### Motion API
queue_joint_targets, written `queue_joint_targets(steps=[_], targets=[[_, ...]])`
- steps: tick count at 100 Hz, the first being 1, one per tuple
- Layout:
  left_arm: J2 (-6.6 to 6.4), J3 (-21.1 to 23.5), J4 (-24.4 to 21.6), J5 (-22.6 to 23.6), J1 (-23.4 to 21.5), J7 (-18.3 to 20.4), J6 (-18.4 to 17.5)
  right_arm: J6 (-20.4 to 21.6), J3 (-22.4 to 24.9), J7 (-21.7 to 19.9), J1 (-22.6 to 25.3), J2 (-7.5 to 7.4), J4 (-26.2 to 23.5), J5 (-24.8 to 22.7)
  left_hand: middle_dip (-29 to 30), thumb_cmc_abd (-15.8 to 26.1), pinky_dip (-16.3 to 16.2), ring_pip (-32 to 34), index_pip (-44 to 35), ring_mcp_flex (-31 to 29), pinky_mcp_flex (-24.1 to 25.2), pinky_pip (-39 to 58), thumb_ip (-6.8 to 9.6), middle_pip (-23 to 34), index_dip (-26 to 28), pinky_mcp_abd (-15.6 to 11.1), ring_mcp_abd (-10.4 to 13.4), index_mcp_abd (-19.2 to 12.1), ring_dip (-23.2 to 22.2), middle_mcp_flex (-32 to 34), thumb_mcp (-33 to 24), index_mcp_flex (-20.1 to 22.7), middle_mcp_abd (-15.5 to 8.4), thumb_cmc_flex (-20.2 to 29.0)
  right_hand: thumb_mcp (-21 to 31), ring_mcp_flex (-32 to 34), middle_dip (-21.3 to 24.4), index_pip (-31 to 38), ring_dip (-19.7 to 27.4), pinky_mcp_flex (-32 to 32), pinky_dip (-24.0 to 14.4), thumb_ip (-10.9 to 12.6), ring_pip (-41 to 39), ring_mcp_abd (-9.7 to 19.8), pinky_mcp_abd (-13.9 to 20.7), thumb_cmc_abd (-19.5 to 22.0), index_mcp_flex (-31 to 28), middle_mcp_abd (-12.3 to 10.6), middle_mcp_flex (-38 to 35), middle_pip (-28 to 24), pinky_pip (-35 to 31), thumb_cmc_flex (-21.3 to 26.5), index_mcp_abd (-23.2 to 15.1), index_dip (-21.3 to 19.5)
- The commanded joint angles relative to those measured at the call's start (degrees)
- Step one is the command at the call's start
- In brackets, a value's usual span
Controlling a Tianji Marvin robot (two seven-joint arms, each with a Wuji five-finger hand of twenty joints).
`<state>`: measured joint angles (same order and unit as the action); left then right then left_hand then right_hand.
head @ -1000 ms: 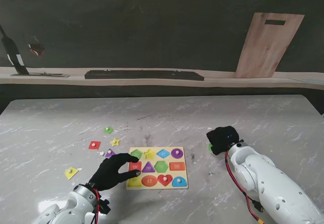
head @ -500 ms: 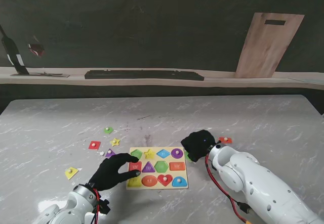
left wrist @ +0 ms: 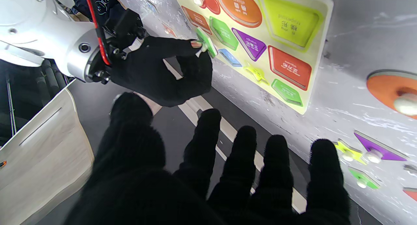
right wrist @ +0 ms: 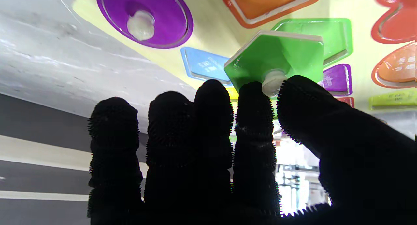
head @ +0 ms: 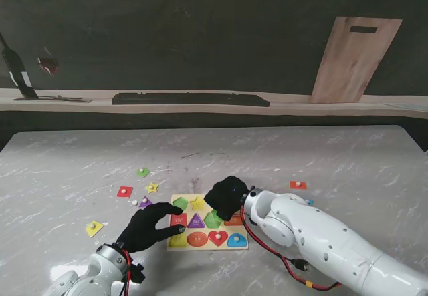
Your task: Fit puzzle pieces into a puzzle board
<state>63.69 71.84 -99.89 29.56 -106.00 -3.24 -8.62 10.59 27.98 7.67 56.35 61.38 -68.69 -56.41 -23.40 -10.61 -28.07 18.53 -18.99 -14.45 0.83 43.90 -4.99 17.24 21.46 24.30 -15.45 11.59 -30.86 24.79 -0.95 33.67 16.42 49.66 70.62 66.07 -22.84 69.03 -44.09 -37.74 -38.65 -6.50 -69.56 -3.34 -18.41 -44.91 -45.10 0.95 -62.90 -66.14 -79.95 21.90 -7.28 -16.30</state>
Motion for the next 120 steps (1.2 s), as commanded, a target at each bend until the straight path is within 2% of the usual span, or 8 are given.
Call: queue_joint_targets(steps=[1,46,82,120], targets=[[0.09,0.19,-0.46,0.07,-0.61,-0.26,-0.3,0.51,-0.49,0.22,-0.72,0.98,0.59,-0.19,0.66,1.51,-0.86,-1.08,0.52,1.88,0.95,-0.26,2.1,-0.7,-0.45,-3.42,2.05,-1.16,0.62,-0.21,2.34,1.0,-0.13,0.25,3.87,2.62,0.06,2.17,-0.48,-0.52,-1.34,3.67,-2.14,0.09,-2.05,0.05,-3.01,2.47,-2.13,-1.89,-2.7,1.45,-1.9,-0.64],[0.13,0.5,-0.66,0.43,-1.01,-0.65,-0.34,0.08,-8.14,2.21,-5.58,3.1,5.85,2.38,0.68,1.6,-0.86,-1.13,0.6,1.97,0.94,-0.28,2.11,-0.74,-0.47,-3.5,2.1,-1.14,0.64,-0.3,2.34,0.96,-0.17,0.23,3.65,2.53,-0.04,2.22,-0.47,-0.45,-1.34,3.78,-2.08,0.28,-1.74,0.22,-2.73,2.3,-1.98,-1.91,-2.59,1.41,-2.16,-0.66],[0.1,0.33,-0.51,0.17,-0.79,-0.33,-0.17,0.7,-11.21,3.48,-6.69,3.41,7.53,2.07,0.65,1.57,-0.86,-1.11,0.55,1.98,1.0,-0.3,2.11,-0.67,-0.45,-3.56,2.14,-1.13,0.63,-0.26,2.34,0.99,-0.15,0.24,3.44,2.31,-0.08,2.29,-0.46,-0.44,-1.33,3.76,-1.97,0.53,-1.55,0.62,-2.43,2.01,-1.76,-1.88,-2.53,1.14,-2.59,-0.65],[0.11,0.28,-0.45,0.29,-0.72,-0.47,-0.17,0.86,-11.0,2.85,-5.8,3.39,6.75,2.56,0.67,1.56,-0.88,-1.08,0.48,1.94,0.96,-0.25,2.11,-0.7,-0.43,-3.46,2.14,-1.24,0.62,-0.27,2.32,0.97,-0.09,0.24,3.47,2.54,-0.14,2.44,-0.5,-0.55,-1.32,3.86,-2.08,0.45,-1.51,0.35,-2.69,2.12,-2.0,-1.95,-2.55,1.23,-2.31,-0.52]])
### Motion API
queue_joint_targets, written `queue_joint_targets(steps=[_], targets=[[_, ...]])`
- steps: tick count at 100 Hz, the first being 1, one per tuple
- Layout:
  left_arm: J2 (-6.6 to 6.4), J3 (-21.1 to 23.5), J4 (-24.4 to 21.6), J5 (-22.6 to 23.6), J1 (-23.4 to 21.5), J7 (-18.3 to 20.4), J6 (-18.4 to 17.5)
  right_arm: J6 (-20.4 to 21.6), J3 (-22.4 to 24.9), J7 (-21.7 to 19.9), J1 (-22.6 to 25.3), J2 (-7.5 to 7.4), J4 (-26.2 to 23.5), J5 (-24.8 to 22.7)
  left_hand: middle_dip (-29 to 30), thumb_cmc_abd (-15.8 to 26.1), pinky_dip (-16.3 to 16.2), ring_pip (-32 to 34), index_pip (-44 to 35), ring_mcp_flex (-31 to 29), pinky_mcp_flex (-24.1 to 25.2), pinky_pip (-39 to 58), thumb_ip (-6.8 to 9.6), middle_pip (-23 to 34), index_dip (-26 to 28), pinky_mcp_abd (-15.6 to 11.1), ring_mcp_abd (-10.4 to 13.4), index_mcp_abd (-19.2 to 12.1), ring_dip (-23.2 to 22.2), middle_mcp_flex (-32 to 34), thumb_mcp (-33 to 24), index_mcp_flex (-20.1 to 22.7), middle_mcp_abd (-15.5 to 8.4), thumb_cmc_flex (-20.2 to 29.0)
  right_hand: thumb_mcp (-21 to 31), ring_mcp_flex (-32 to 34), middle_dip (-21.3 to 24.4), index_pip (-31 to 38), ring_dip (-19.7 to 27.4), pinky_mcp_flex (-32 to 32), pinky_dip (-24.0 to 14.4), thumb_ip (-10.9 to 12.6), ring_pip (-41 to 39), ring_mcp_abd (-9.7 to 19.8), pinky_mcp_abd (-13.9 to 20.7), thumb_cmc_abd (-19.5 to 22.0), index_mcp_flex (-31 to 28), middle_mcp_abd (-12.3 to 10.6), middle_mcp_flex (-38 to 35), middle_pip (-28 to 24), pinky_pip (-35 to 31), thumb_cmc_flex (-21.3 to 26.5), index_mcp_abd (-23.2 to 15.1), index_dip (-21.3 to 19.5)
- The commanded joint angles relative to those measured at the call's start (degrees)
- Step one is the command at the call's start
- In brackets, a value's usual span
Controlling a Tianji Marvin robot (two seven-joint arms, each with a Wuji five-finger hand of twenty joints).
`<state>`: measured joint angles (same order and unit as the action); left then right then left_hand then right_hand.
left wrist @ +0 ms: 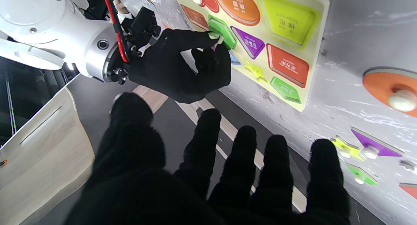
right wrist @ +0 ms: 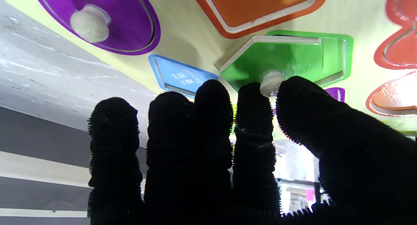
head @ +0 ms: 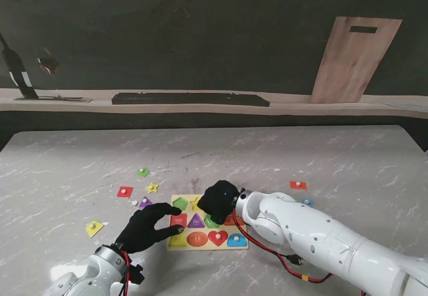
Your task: Fit puzzle pieces into a puzzle board
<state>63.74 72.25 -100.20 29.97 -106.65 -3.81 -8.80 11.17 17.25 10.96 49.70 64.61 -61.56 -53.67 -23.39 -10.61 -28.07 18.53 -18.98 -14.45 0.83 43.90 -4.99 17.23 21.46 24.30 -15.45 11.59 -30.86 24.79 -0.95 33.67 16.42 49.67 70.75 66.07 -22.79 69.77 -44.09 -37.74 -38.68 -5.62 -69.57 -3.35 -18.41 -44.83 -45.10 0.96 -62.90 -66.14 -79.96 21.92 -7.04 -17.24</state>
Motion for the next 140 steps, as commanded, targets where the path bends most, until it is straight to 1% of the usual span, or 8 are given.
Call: queue_joint_targets(steps=[1,92,97,111,124,125,127,140], targets=[[0.06,-0.13,-0.14,-0.13,-0.06,0.11,0.01,0.26,-0.25,-0.46,0.88,0.15,-0.41,-0.17,0.65,1.55,-0.88,-1.09,0.48,1.95,0.96,-0.25,2.11,-0.69,-0.43,-3.45,2.12,-1.19,0.62,-0.27,2.31,1.0,-0.11,0.26,3.35,2.55,-0.18,1.7,-0.5,-0.55,-1.3,2.98,-2.07,0.45,-1.52,0.26,-2.7,2.1,-2.01,-1.95,-2.54,1.23,-2.54,0.43],[0.08,-0.32,-0.1,-0.27,0.15,0.16,0.37,1.86,-0.39,0.02,0.64,-0.49,-0.12,-1.13,0.65,1.57,-0.88,-1.07,0.52,1.98,0.94,-0.22,2.11,-0.64,-0.45,-3.53,2.14,-1.12,0.62,-0.25,2.33,1.01,-0.16,0.33,1.67,-0.5,0.05,1.38,-0.32,1.88,-0.68,2.52,-0.24,1.09,-0.1,2.39,-0.35,0.33,0.43,-0.87,-0.8,1.0,-5.94,-0.17],[0.09,-0.33,-0.1,-0.32,0.16,0.16,0.4,1.68,-0.4,0.0,0.67,-0.49,-0.07,-1.12,0.66,1.58,-0.87,-1.09,0.53,2.03,1.0,-0.26,2.12,-0.66,-0.45,-3.52,2.07,-1.13,0.62,-0.29,2.3,0.99,-0.11,0.38,0.59,-0.7,-0.13,1.07,-0.38,2.09,-0.75,1.55,-0.12,1.01,-0.1,2.31,-0.06,0.22,0.64,-0.76,-0.81,0.91,-5.91,0.17],[0.09,-0.31,-0.07,-0.23,0.17,0.07,0.32,-0.13,-0.34,0.42,1.02,-0.7,-0.47,-1.97,0.64,1.6,-0.87,-1.06,0.49,1.95,0.97,-0.26,2.1,-0.61,-0.44,-3.46,2.1,-1.19,0.62,-0.2,2.33,1.04,-0.14,0.32,-7.11,-1.1,-3.16,0.83,-0.51,2.36,-0.84,-5.16,-0.14,0.74,-0.38,1.19,0.48,0.03,1.28,-0.24,-1.05,-2.33,-5.0,1.01],[0.1,-0.35,-0.07,-0.29,0.19,0.1,0.39,-3.41,-0.17,0.37,1.57,-1.14,-1.57,-3.49,0.64,1.62,-0.87,-1.05,0.48,1.96,0.94,-0.25,2.1,-0.63,-0.44,-3.53,2.09,-1.18,0.61,-0.22,2.31,1.04,-0.12,0.37,-13.71,-1.31,-4.6,-4.27,-0.24,2.8,-0.89,-1.56,-0.62,0.05,-1.6,7.21,-2.34,0.51,1.38,0.1,-1.71,-8.81,-1.72,-5.44],[0.09,-0.35,-0.07,-0.29,0.19,0.11,0.39,-3.65,-0.13,0.35,1.63,-1.15,-1.64,-3.55,0.64,1.61,-0.88,-1.04,0.47,1.94,0.92,-0.24,2.1,-0.61,-0.44,-3.53,2.11,-1.15,0.61,-0.18,2.31,1.06,-0.14,0.38,-14.81,-1.39,-4.65,-6.2,-0.15,2.93,-0.86,-0.2,-0.68,-0.09,-1.74,8.21,-2.82,0.68,1.43,0.12,-1.78,-9.71,-1.23,-9.99],[0.09,-0.35,-0.07,-0.28,0.19,0.12,0.39,-4.1,-0.03,0.26,1.76,-1.18,-1.8,-3.64,0.64,1.61,-0.89,-1.03,0.47,1.93,0.9,-0.22,2.11,-0.62,-0.44,-3.51,2.11,-1.13,0.6,-0.2,2.3,1.08,-0.14,0.4,-15.6,-1.49,-4.67,-6.7,-0.15,3.04,-0.84,0.14,-0.73,-0.23,-1.4,8.59,-2.91,0.76,1.47,0.12,-1.81,-10.29,-1.03,-11.55],[0.11,-0.34,-0.04,-0.31,0.2,0.05,0.36,-6.12,0.87,-0.15,2.64,-1.3,-2.49,-3.93,0.63,1.74,-0.89,-1.02,0.46,1.93,0.91,-0.2,2.1,-0.6,-0.45,-3.43,2.09,-1.18,0.6,-0.15,2.28,1.15,-0.16,0.48,-21.17,-1.91,-4.73,-7.47,-0.06,3.67,-0.96,0.29,-0.85,-0.73,-1.9,12.39,-2.82,0.99,1.82,0.11,-2.11,-12.68,-0.67,-13.87]])
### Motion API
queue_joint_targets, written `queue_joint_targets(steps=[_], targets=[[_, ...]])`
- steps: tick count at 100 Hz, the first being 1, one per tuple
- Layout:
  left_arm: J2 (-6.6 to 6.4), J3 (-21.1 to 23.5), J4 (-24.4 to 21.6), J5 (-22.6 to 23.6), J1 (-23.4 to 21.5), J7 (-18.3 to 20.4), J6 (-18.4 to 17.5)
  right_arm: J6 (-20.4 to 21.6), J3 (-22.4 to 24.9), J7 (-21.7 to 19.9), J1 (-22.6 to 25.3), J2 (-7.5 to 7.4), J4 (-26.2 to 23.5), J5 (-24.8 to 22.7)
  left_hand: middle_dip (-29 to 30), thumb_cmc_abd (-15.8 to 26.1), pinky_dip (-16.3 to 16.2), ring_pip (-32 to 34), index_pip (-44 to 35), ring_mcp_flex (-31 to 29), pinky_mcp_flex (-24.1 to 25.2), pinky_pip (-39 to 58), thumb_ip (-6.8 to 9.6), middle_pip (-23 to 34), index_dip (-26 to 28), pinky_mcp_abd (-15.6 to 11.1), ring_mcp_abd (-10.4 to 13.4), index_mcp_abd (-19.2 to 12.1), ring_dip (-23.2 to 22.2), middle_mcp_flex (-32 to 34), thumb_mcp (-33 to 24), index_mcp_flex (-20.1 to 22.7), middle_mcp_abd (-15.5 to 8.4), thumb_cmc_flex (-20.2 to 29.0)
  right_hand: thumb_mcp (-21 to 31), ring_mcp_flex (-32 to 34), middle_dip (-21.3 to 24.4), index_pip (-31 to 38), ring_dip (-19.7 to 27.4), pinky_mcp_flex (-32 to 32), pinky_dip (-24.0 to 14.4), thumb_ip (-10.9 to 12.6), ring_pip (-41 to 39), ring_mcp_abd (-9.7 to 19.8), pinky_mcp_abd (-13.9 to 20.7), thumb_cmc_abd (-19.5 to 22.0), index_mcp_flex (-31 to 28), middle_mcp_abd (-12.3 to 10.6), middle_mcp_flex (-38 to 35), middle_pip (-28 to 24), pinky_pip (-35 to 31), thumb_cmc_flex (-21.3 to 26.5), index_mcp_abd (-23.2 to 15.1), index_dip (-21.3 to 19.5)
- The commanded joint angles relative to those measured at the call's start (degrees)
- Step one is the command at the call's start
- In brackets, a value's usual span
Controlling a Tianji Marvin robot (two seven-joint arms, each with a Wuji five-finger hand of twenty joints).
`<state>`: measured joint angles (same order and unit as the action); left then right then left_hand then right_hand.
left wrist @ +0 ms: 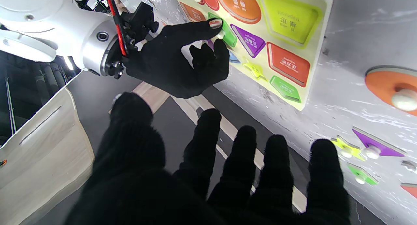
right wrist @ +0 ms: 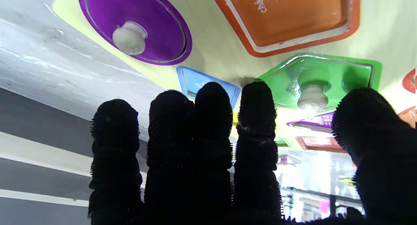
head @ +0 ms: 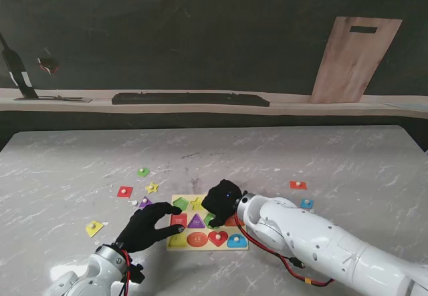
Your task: Fit puzzle pieces into a puzzle board
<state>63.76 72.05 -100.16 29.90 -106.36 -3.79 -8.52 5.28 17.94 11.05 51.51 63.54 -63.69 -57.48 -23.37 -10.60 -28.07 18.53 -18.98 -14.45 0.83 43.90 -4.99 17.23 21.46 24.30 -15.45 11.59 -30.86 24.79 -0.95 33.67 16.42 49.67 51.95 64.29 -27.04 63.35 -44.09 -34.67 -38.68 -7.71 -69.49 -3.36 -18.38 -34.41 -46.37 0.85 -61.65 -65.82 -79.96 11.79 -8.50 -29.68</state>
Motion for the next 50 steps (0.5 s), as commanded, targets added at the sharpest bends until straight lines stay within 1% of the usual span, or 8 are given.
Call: queue_joint_targets(steps=[1,8,15,27,37,50], targets=[[0.1,-0.14,-0.08,-0.24,-0.09,0.01,0.09,-0.27,0.28,-0.26,0.89,-0.23,-0.4,-0.12,0.63,1.71,-0.89,-1.02,0.47,1.94,0.91,-0.2,2.1,-0.61,-0.45,-3.42,2.08,-1.19,0.6,-0.19,2.27,1.14,-0.17,0.5,-2.62,-0.14,-0.48,-1.07,-0.05,0.6,-0.95,2.42,-0.93,-0.72,-1.92,2.28,-1.53,1.1,0.57,-0.21,-2.11,-2.7,0.78,-1.5],[0.12,-0.16,-0.1,-0.23,-0.11,-0.06,0.18,-0.34,1.09,-0.22,1.43,-0.23,-0.59,0.04,0.62,1.8,-0.9,-0.99,0.45,1.95,0.93,-0.17,2.09,-0.6,-0.45,-3.51,2.0,-1.16,0.59,-0.19,2.25,1.2,-0.14,0.57,-3.58,-0.62,-0.46,-1.36,0.03,1.09,-0.91,2.6,-0.72,-0.88,-1.89,4.27,-1.25,1.13,0.84,-0.1,-1.97,-3.8,0.8,-1.65],[0.12,-0.18,-0.15,-0.24,-0.14,-0.07,0.3,-0.33,2.01,-0.23,2.03,-0.35,-1.04,0.01,0.64,1.88,-0.9,-0.98,0.48,1.99,0.95,-0.15,2.08,-0.6,-0.47,-3.51,2.03,-1.19,0.58,-0.17,2.28,1.2,-0.03,0.58,-4.35,-1.03,-0.42,-1.51,0.08,1.55,-0.9,2.76,-0.55,-1.02,-1.85,5.34,-1.06,1.19,1.25,0.08,-1.88,-4.48,0.91,-1.74],[0.12,-0.16,-0.22,-0.21,-0.21,-0.06,0.46,-0.28,4.68,0.1,3.48,-1.02,-2.63,-1.42,0.64,1.95,-0.92,-0.93,0.51,2.04,0.98,-0.08,2.07,-0.58,-0.49,-3.54,2.01,-1.05,0.56,-0.22,2.28,1.23,-0.07,0.72,-5.5,-2.14,-0.29,-2.21,0.38,2.39,-0.75,2.99,0.31,-1.09,-1.55,6.65,-0.06,1.03,2.32,0.69,-1.39,-5.33,0.92,-1.74],[0.16,-0.14,-0.28,-0.14,-0.29,-0.26,0.5,-0.13,9.82,0.37,5.92,-1.95,-5.16,-3.75,0.64,2.03,-0.92,-0.9,0.55,2.04,0.96,-0.03,2.06,-0.55,-0.51,-3.56,2.0,-1.03,0.56,-0.17,2.29,1.2,-0.08,0.78,-6.34,-3.55,-0.16,-2.8,0.81,3.9,-0.44,3.19,1.55,-1.55,-1.41,7.26,0.96,1.19,3.6,1.5,-0.49,-5.55,1.42,-1.76],[0.18,-0.16,-0.24,-0.1,-0.26,-0.4,0.52,0.61,17.95,0.4,9.65,-3.49,-8.67,-8.6,0.64,2.08,-0.9,-0.83,0.53,2.01,0.96,-0.01,2.04,-0.54,-0.51,-3.49,1.97,-1.14,0.55,-0.16,2.34,1.32,-0.04,0.82,-6.31,-4.95,-0.07,-3.59,1.11,5.35,-0.22,3.5,2.51,-1.72,-1.06,8.03,2.06,1.17,4.75,2.24,0.25,-4.54,1.47,-1.61]])
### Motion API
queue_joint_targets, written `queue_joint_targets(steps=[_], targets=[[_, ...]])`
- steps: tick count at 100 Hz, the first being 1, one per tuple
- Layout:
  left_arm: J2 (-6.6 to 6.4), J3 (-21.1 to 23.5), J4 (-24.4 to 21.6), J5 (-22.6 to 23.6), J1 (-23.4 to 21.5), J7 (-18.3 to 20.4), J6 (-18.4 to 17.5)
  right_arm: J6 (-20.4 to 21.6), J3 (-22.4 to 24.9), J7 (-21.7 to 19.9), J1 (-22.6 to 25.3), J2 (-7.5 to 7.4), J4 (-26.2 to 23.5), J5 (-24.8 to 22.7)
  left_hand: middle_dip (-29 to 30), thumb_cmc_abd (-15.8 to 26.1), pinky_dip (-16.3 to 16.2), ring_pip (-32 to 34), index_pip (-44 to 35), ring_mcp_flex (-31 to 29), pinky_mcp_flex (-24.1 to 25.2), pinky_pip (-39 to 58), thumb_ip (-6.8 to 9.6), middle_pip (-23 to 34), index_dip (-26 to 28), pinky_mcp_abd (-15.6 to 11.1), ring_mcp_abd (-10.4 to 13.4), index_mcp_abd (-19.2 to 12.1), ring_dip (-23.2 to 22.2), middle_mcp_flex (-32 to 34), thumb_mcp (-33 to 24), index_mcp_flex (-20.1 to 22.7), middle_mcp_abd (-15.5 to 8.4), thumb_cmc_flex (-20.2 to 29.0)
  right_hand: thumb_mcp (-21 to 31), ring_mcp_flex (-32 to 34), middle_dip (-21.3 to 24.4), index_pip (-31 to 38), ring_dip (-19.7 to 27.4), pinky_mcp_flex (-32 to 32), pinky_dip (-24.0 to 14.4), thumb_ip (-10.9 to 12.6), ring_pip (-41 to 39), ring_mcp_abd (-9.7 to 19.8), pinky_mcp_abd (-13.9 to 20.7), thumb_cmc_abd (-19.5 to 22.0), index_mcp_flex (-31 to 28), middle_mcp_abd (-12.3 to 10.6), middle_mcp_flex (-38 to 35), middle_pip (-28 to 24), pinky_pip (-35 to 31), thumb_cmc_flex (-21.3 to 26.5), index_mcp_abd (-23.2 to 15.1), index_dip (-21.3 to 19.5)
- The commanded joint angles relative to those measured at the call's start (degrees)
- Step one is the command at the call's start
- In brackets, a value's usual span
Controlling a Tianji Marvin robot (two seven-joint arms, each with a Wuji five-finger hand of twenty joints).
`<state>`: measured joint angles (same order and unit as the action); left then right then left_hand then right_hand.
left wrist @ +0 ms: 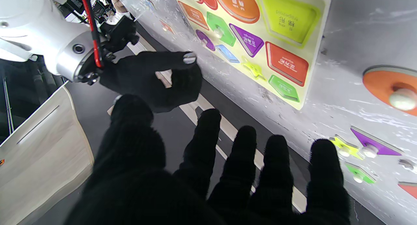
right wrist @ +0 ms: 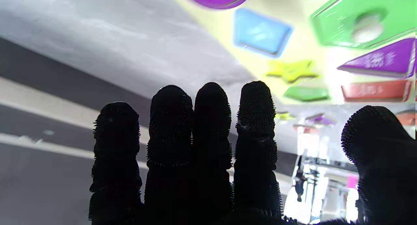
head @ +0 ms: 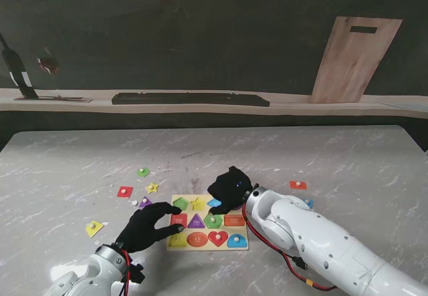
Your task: Fit puzzle pieces into a puzzle board
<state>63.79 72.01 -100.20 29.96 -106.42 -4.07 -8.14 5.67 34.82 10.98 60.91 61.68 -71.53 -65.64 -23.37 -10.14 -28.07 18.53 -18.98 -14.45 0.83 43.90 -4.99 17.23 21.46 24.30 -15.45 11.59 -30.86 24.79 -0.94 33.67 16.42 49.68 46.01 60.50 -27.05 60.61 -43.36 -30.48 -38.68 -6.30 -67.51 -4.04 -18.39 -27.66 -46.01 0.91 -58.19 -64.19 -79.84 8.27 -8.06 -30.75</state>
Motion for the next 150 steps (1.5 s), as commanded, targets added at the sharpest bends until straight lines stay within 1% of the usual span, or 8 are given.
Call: queue_joint_targets(steps=[1,32,45,56,80,99,123,150], targets=[[0.14,-0.12,-0.2,-0.18,-0.19,-0.1,0.15,0.31,1.67,0.44,0.52,-1.75,-1.05,-0.83,0.64,1.61,-0.89,-0.84,0.54,2.03,0.99,-0.01,2.04,-0.55,-0.51,-3.49,1.94,-1.1,0.55,-0.18,2.32,1.31,-0.02,0.82,-0.36,-1.35,-0.03,-0.95,0.43,1.31,-0.18,2.12,0.68,-1.07,-1.01,1.32,1.79,1.13,1.47,0.75,0.24,-0.83,1.06,-0.5],[0.11,-0.05,-0.18,-0.34,-0.18,0.09,-0.13,1.32,17.92,-1.48,8.53,-5.14,-4.51,-14.03,0.64,1.69,-0.84,-0.81,0.54,2.01,1.03,0.02,2.03,-0.52,-0.51,-3.49,2.11,-1.21,0.57,-0.2,2.4,1.2,-0.16,0.7,4.22,-5.57,0.37,-3.55,2.07,5.36,2.48,2.52,5.69,0.18,-0.22,0.23,6.67,-0.76,6.15,4.26,4.55,5.17,-1.32,0.86],[0.13,0.0,-0.15,-0.32,-0.21,-0.05,-0.38,0.85,23.14,-3.08,11.42,-6.06,-4.2,-17.86,0.62,1.61,-0.83,-0.72,0.46,1.83,0.98,0.05,2.02,-0.46,-0.47,-3.45,1.97,-1.23,0.54,-0.07,2.43,1.24,-0.11,0.65,6.92,-7.16,0.43,-2.91,2.37,6.52,3.42,-0.17,7.69,1.07,0.27,-1.91,9.35,-1.88,8.39,6.01,5.5,6.49,-2.99,5.88],[0.1,-0.12,-0.01,-0.42,-0.03,0.14,-0.49,0.78,27.27,-3.87,13.84,-6.42,-3.7,-19.07,0.6,1.57,-0.83,-0.69,0.5,1.75,0.98,0.06,2.02,-0.42,-0.49,-3.45,1.97,-1.29,0.53,0.01,2.44,0.99,-0.17,0.58,10.22,-10.29,0.67,-4.06,2.99,9.0,4.02,-0.18,10.41,2.02,0.66,-4.36,13.58,-2.59,12.58,7.75,7.78,7.21,-5.64,6.85],[-0.01,-1.02,0.48,-1.01,0.92,1.06,0.14,2.34,34.8,-5.41,18.16,-6.43,-3.49,-18.06,0.58,1.59,-0.79,-0.7,1.09,1.85,0.98,0.04,2.08,-0.46,-0.77,-3.44,2.22,-0.99,0.51,-0.41,2.36,-0.8,-0.24,0.54,16.29,-18.93,0.23,-8.04,3.75,12.61,3.6,1.14,14.63,3.91,2.28,-9.76,22.64,-3.23,22.45,8.45,10.9,9.46,-10.83,2.64],[-0.11,-1.21,0.76,-1.05,1.21,1.45,-0.3,6.66,38.0,-6.23,19.05,-6.49,-2.25,-15.52,0.73,0.77,-0.37,-0.89,1.94,2.11,0.49,-0.46,2.21,-0.83,-1.21,-4.51,1.77,-0.87,0.71,-2.31,2.37,-4.16,-0.26,0.34,20.63,-19.85,0.15,-7.63,4.27,12.11,3.28,1.16,15.64,5.17,3.73,-14.81,24.46,-4.81,24.3,8.16,11.53,13.25,-12.17,1.54],[-0.25,-1.83,1.55,-1.4,2.07,1.87,-2.93,9.0,38.96,-5.45,18.91,-6.77,-0.03,-14.45,1.0,-0.88,0.45,-1.15,1.35,2.22,0.18,-1.22,2.51,-1.0,-1.19,-5.51,2.59,-1.34,1.18,-4.29,2.08,-7.27,-1.13,0.01,23.24,-18.37,0.19,-6.52,4.43,10.97,3.11,0.72,15.83,5.92,4.08,-16.87,24.0,-6.16,23.09,8.03,11.91,15.31,-12.46,1.15],[0.02,-3.8,3.07,-2.63,4.2,1.02,-4.89,7.73,33.97,1.6,15.49,-7.46,7.01,-14.11,0.83,-1.36,0.46,-0.99,-0.18,2.17,0.35,-1.39,2.66,-0.44,-0.9,-5.02,3.32,-1.8,1.03,-4.7,1.68,-8.33,-1.62,-0.1,22.59,-15.78,-0.08,-4.75,4.12,8.49,2.65,-0.52,14.82,6.6,4.51,-17.32,23.3,-8.01,19.88,7.18,11.47,13.82,-12.5,0.8]])
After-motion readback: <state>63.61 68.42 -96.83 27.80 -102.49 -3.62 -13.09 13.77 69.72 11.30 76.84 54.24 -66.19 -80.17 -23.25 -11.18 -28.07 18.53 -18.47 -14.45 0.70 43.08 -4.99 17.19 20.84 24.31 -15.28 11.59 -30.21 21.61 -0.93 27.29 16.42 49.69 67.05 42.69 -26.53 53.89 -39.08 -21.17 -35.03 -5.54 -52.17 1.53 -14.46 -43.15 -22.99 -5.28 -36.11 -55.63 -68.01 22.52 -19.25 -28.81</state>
